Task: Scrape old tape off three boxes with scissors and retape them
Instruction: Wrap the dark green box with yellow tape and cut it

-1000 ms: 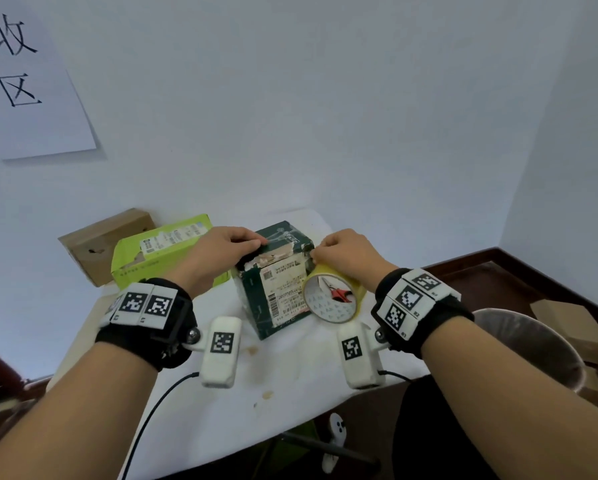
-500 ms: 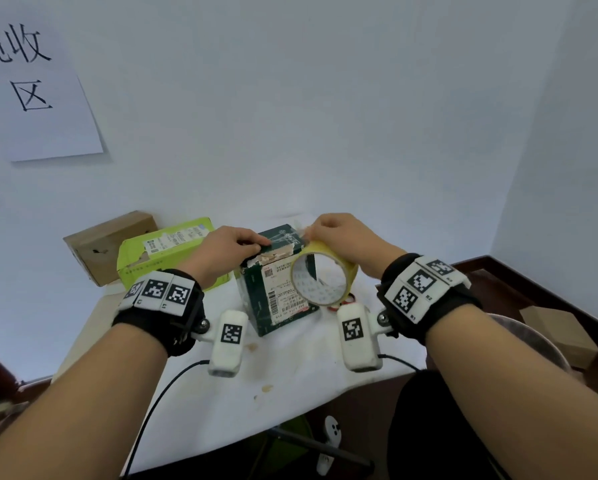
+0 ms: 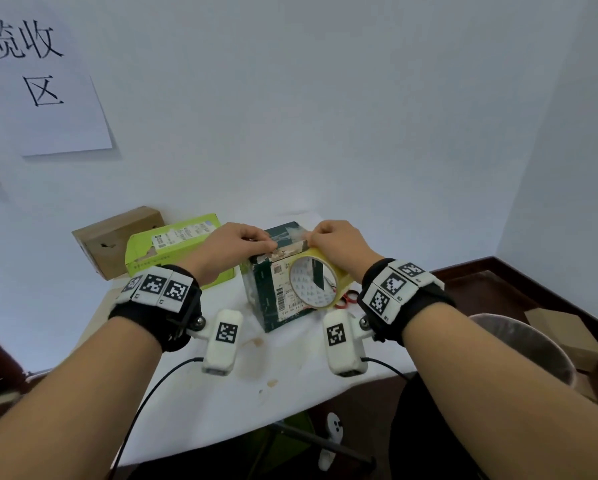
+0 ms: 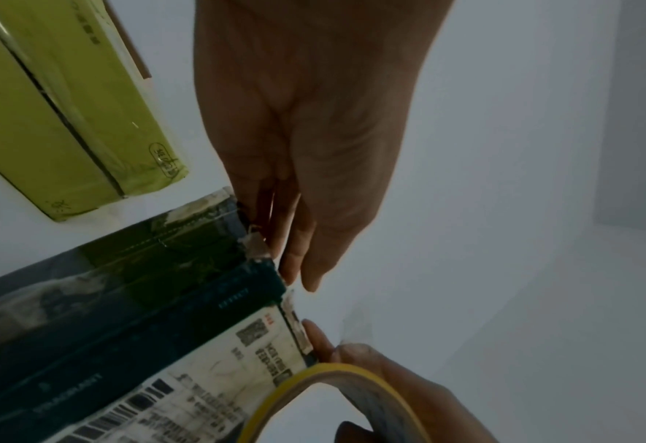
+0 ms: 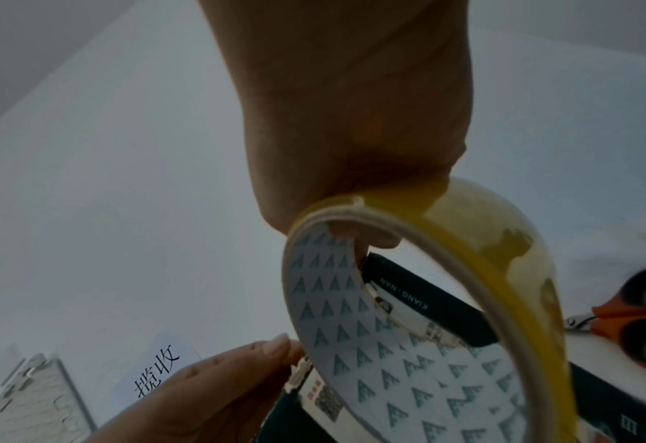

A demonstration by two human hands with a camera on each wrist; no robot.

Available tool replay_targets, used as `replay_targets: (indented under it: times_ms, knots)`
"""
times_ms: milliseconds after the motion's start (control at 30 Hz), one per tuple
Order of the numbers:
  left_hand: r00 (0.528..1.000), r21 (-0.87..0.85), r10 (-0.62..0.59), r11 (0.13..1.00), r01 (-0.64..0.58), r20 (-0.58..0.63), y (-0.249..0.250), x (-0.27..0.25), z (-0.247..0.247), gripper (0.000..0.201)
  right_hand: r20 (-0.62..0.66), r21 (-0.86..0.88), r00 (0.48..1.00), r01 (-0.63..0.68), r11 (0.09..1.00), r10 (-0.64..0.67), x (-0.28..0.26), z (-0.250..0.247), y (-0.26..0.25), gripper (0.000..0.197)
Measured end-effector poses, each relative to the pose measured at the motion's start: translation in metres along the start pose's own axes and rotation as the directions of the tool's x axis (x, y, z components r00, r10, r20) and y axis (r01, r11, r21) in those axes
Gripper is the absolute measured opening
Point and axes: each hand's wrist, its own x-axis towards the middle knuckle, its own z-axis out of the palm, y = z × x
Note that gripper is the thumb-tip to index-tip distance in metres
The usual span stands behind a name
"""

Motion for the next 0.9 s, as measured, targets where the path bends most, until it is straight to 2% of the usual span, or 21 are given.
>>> replay_targets:
  times_ms: [167, 767, 900]
  knots:
    - [1.0, 0.03, 0.006, 1.0, -0.006, 0.004, 0.001, -0.001, 0.001, 0.006, -0.009, 0.018, 1.0, -0.023, 1.0, 0.023, 0.0, 0.003, 0.0, 0.016]
    - [0.988, -0.038, -0.017, 0.999, 0.011, -0.154, -0.009, 0.005, 0.013, 0.006, -0.006, -0.004, 1.0, 0.009, 1.0, -0.009, -0.002, 0.005, 0.003, 0.016]
    - [0.991, -0.021, -0.004, 1.0, 0.001, -0.135, -0.007, 0.004, 0.012, 0.005, -0.004, 0.025, 1.0, 0.004, 1.0, -0.004, 0.001, 0.006, 0.004, 0.015]
